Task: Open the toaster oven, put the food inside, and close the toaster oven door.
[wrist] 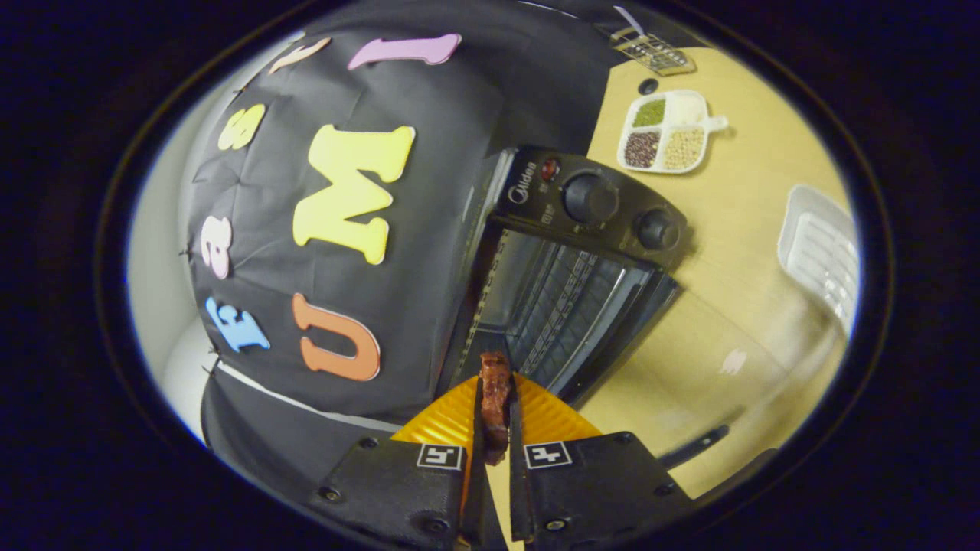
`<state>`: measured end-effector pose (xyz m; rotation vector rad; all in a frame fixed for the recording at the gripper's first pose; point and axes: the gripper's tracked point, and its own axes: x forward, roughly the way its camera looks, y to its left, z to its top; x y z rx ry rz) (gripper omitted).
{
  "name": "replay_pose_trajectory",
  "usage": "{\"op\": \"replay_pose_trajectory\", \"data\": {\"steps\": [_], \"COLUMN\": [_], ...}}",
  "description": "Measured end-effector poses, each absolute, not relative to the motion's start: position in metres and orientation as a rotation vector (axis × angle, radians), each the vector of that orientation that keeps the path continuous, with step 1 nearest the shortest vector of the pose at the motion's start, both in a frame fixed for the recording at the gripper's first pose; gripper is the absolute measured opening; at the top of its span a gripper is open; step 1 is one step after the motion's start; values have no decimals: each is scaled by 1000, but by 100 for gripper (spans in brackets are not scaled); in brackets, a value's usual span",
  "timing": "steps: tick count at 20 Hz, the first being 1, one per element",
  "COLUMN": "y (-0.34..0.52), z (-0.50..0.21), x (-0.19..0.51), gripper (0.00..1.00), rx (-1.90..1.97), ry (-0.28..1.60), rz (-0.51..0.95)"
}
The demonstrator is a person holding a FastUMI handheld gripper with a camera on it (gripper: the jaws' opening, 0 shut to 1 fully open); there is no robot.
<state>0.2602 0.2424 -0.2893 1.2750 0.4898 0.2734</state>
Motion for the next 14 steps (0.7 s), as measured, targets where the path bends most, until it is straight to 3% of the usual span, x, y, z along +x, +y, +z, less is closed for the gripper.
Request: {"op": "replay_pose_trajectory", "data": {"steps": [14], "y": [301], "z": [-347], "x": [352], "gripper": [17], "rx": [1278], "ry": [444], "rz": [30]}}
